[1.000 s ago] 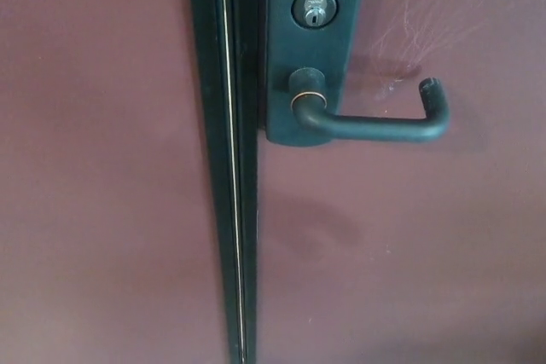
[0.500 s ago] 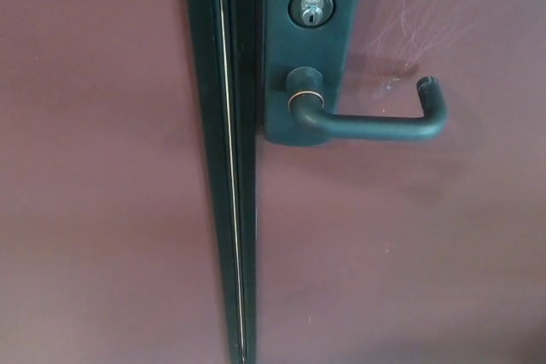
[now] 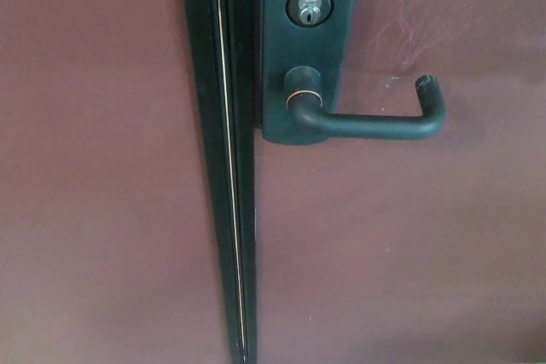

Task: The robot walks towards the door handle and put its right hand on it and twist the handle

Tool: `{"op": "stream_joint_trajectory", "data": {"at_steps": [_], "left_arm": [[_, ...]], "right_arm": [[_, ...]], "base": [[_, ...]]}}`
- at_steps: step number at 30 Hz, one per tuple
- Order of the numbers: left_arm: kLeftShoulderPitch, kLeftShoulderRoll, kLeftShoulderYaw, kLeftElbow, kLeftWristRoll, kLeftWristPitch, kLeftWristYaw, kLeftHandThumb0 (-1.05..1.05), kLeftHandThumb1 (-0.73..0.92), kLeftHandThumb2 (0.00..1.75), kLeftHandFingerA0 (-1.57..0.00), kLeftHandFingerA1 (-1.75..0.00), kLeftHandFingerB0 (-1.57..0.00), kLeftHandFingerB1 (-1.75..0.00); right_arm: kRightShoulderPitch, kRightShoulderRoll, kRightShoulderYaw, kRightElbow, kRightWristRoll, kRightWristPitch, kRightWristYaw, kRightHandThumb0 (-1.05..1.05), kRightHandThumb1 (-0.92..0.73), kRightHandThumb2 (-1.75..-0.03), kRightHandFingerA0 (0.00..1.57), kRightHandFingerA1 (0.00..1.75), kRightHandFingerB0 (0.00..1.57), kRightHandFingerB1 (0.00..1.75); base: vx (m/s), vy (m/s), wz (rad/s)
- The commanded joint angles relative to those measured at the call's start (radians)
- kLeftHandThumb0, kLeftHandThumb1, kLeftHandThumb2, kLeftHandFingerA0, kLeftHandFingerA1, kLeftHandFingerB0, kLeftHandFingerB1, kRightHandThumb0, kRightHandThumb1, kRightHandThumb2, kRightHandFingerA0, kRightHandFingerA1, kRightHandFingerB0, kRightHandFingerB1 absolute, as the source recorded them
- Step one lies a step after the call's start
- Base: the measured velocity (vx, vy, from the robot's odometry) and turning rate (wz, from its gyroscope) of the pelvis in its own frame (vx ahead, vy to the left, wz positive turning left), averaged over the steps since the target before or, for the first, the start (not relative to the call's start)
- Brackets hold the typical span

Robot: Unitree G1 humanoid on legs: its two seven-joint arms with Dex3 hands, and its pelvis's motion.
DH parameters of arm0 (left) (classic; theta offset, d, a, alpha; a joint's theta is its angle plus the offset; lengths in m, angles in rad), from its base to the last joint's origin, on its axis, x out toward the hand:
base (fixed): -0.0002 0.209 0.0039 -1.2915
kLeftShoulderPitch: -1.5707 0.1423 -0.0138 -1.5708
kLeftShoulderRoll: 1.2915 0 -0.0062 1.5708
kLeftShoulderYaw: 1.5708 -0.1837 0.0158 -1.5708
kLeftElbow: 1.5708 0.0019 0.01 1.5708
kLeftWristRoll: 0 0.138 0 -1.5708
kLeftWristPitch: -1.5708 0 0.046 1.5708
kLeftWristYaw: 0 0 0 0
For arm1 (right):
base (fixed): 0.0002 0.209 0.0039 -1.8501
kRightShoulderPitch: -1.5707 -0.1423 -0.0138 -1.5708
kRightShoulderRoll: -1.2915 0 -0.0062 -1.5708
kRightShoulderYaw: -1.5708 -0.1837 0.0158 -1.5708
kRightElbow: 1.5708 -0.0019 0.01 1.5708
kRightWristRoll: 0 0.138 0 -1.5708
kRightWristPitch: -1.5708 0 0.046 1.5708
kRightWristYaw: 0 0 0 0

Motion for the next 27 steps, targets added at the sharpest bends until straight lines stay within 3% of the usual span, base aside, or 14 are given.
{"op": "stream_joint_trajectory", "data": {"at_steps": [1, 6, 7, 8, 13, 15, 20, 27], "left_arm": [[0.008, -0.005, -0.001, 0.005, 0.01, -0.002, -0.008, -0.31, 0.61, 0.59, -0.74, -0.56, -0.62, -0.68], [0.006, -0.015, -0.008, 0.005, 0.017, -0.006, -0.002, -0.31, 0.61, 0.59, -0.73, -0.57, -0.59, -0.67], [0.005, -0.015, -0.012, 0.007, 0.021, -0.004, 0.0, -0.32, 0.61, 0.59, -0.73, -0.56, -0.59, -0.67], [0.005, -0.018, -0.013, 0.007, 0.023, -0.003, 0.004, -0.32, 0.61, 0.59, -0.73, -0.55, -0.59, -0.67], [0.001, -0.014, -0.013, 0.007, 0.021, 0.002, -0.001, -0.32, 0.61, 0.59, -0.72, -0.54, -0.58, -0.66], [0.0, -0.013, -0.018, 0.004, 0.026, -0.002, -0.002, -0.32, 0.6, 0.59, -0.72, -0.54, -0.59, -0.66], [-0.013, -0.015, -0.026, 0.006, 0.031, 0.002, -0.004, -0.32, 0.6, 0.58, -0.71, -0.54, -0.59, -0.66], [-0.016, -0.011, -0.029, 0.009, 0.029, 0.005, -0.012, -0.32, 0.59, 0.58, -0.72, -0.54, -0.6, -0.66]], "right_arm": [[-0.216, -0.416, 0.017, -0.373, 0.418, 0.459, 0.31, -0.88, -0.52, -0.57, 0.54, 0.77, 0.48, 0.6], [-0.302, -0.522, 0.051, -0.376, 0.418, 0.51, 0.351, -0.8, -0.51, -0.57, 0.55, 0.67, 0.51, 0.5], [-0.311, -0.536, 0.054, -0.38, 0.42, 0.516, 0.356, -0.76, -0.38, -0.84, 0.53, 0.67, 0.48, 0.55], [-0.344, -0.588, 0.056, -0.392, 0.432, 0.537, 0.377, -0.65, -0.51, -0.57, 0.57, 0.51, 0.53, 0.37], [-0.465, -0.684, 0.116, -0.389, 0.451, 0.576, 0.424, -0.58, -0.53, -0.57, 0.56, 0.43, 0.5, 0.36], [-0.595, -0.739, 0.199, -0.37, 0.46, 0.612, 0.484, -0.52, -0.55, -0.57, 0.53, 0.42, 0.46, 0.36], [-0.803, -0.755, 0.367, -0.337, 0.414, 0.713, 0.576, -0.51, -0.53, -0.57, 0.51, 0.42, 0.43, 0.35], [-1.051, -0.654, 0.616, -0.273, 0.283, 0.838, 0.682, -0.49, -0.53, -0.57, 0.51, 0.42, 0.44, 0.35]], "base": [[0.0, 0.0, 0.0], [0.0, 0.0, 0.0], [0.0, 0.0, 0.0], [0.0, 0.0, 0.0], [0.0, 0.0, 0.0], [0.0, 0.0, 0.0], [0.0, 0.0, 0.0], [0.0, 0.0, 0.0]]}}
